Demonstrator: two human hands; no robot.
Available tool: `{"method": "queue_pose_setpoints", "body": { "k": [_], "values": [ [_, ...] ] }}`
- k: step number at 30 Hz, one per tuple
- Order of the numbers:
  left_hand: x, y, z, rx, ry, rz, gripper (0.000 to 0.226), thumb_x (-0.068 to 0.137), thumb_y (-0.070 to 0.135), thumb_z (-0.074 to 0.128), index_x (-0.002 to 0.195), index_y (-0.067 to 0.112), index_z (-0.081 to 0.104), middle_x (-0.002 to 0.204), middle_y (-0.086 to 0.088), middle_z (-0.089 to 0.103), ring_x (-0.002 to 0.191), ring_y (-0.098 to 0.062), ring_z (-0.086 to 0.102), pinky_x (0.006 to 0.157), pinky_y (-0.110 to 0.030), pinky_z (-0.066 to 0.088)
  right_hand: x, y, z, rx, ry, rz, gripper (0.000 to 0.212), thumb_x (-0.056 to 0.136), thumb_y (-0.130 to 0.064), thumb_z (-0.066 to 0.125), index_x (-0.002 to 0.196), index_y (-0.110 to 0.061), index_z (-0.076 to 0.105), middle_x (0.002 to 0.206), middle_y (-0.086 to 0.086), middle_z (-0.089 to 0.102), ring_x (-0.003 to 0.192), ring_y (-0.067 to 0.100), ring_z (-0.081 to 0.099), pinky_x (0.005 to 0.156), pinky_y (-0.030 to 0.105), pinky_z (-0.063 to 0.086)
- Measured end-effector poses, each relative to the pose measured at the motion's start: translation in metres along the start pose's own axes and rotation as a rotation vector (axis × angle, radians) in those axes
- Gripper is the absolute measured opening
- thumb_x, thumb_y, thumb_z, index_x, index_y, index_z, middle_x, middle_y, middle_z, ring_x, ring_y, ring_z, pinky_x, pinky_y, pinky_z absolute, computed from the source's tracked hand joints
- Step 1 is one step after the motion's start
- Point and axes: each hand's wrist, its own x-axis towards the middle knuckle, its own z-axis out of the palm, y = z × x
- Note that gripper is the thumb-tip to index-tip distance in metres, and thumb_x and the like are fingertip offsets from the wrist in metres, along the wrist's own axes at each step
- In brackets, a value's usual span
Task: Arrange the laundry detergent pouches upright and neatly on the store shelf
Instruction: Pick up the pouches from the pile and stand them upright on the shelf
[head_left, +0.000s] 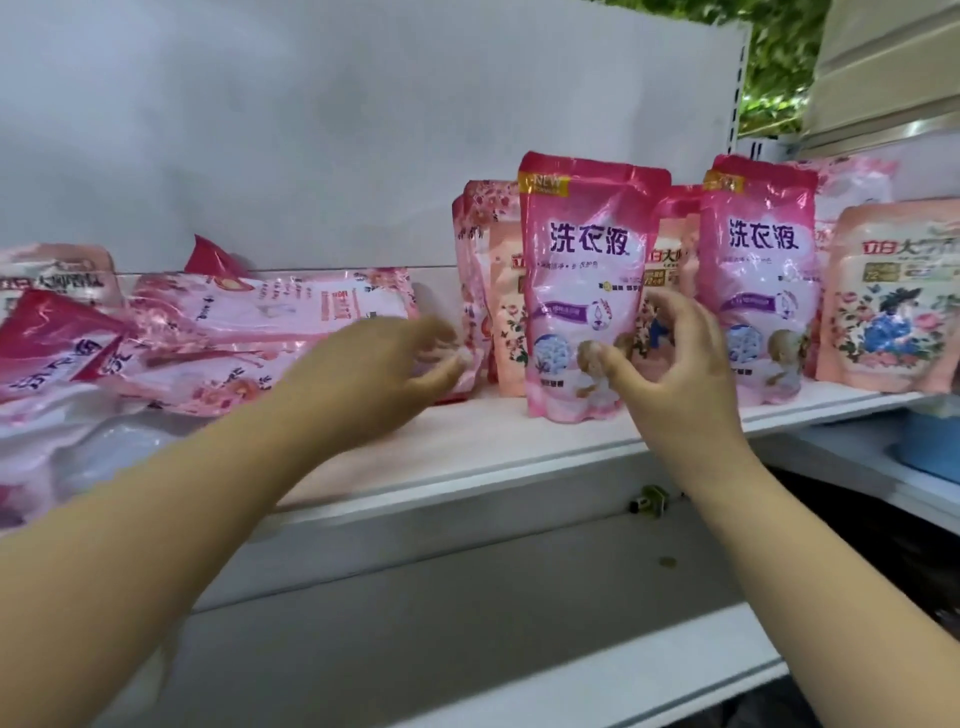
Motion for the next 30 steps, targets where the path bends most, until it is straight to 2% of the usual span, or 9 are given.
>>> {"method": "queue_pose_setpoints", "body": {
  "k": [5,10,12,14,16,19,24,28,30],
  "values": [
    [0.005,-0.035,-0.023,0.341,-0.087,-0.065,0.056,0.089,0.053,0.044,0.137,0.026,0.04,0.141,-0.004,0.044,0.128,-0.024,0.038,0.101,-0.037,0.034,0.002,-0.031,0.016,-0.023,-0.101,-0.176,0.042,0.087,-0.024,0.061,0.124,-0.007,0.051,0.125,0.005,0.05,0.117,0.018,0.046,0.101,0.024,0.033],
    [0.003,-0.071,-0.025,0.399,-0.378,-0.208,0.073,0.086,0.064,0.035,0.147,0.037,0.006,0.158,0.005,-0.001,0.144,-0.016,0.0,0.115,-0.04,0.005,0.027,-0.054,0.058,-0.239,-0.464,-0.263,0.046,0.09,-0.034,0.056,0.129,-0.009,0.049,0.132,0.004,0.051,0.119,0.017,0.046,0.095,0.023,0.033],
    [-0.002,-0.077,-0.02,0.387,-0.415,-0.238,0.072,0.086,0.066,0.029,0.146,0.04,-0.003,0.157,0.006,-0.011,0.144,-0.015,-0.009,0.115,-0.039,-0.003,0.039,-0.063,0.077,-0.233,-0.556,-0.188,0.049,0.09,-0.034,0.056,0.132,-0.01,0.046,0.134,0.005,0.05,0.114,0.017,0.05,0.09,0.024,0.037],
    [-0.002,-0.081,-0.019,0.367,-0.422,-0.285,0.071,0.087,0.068,0.024,0.145,0.041,-0.007,0.156,0.007,-0.014,0.143,-0.014,-0.013,0.114,-0.04,-0.006,0.053,-0.068,0.095,-0.128,-0.6,-0.047,0.048,0.091,-0.033,0.055,0.132,-0.01,0.047,0.124,0.003,0.055,0.086,0.01,0.058,0.073,0.023,0.044],
    [0.0,-0.083,-0.019,0.362,-0.425,-0.357,0.071,0.086,0.07,0.02,0.145,0.041,-0.007,0.156,0.008,-0.015,0.143,-0.014,-0.014,0.114,-0.044,-0.007,0.063,-0.067,0.113,0.001,-0.67,0.112,0.038,0.093,-0.035,0.051,0.119,-0.006,0.054,0.099,0.0,0.061,0.069,0.008,0.059,0.06,0.025,0.048],
    [0.002,-0.082,-0.014,0.372,-0.398,-0.498,0.075,0.084,0.073,0.015,0.147,0.036,-0.004,0.157,0.005,-0.012,0.144,-0.02,-0.012,0.114,-0.05,-0.004,0.07,-0.06,0.135,0.239,-0.671,0.329,0.032,0.094,-0.043,0.045,0.094,-0.012,0.055,0.078,0.003,0.06,0.068,0.017,0.059,0.05,0.027,0.045],
    [0.003,-0.081,-0.006,0.407,-0.338,-0.664,0.081,0.082,0.076,0.018,0.148,0.031,0.005,0.158,-0.001,-0.003,0.144,-0.029,-0.009,0.111,-0.055,-0.004,0.069,-0.045,0.144,0.012,-0.782,0.191,0.049,0.098,-0.046,0.03,0.125,-0.011,0.051,0.116,0.009,0.061,0.097,0.022,0.055,0.078,0.028,0.035],
    [0.002,-0.085,-0.002,0.42,-0.302,-0.652,0.081,0.081,0.077,0.017,0.147,0.03,0.009,0.157,-0.001,0.0,0.144,-0.03,-0.007,0.111,-0.056,-0.002,0.067,-0.041,0.146,-0.191,-0.863,0.085,0.034,0.093,-0.045,0.045,0.104,-0.014,0.053,0.105,0.009,0.051,0.092,0.021,0.046,0.07,0.028,0.034],
    [0.001,-0.085,-0.002,0.414,-0.294,-0.648,0.083,0.08,0.079,0.018,0.147,0.031,0.008,0.157,0.0,-0.001,0.144,-0.029,-0.008,0.112,-0.056,-0.003,0.067,-0.042,0.144,-0.265,-0.89,0.028,0.032,0.09,-0.045,0.051,0.102,-0.015,0.052,0.109,0.01,0.051,0.099,0.023,0.048,0.077,0.029,0.039]
  ]
}}
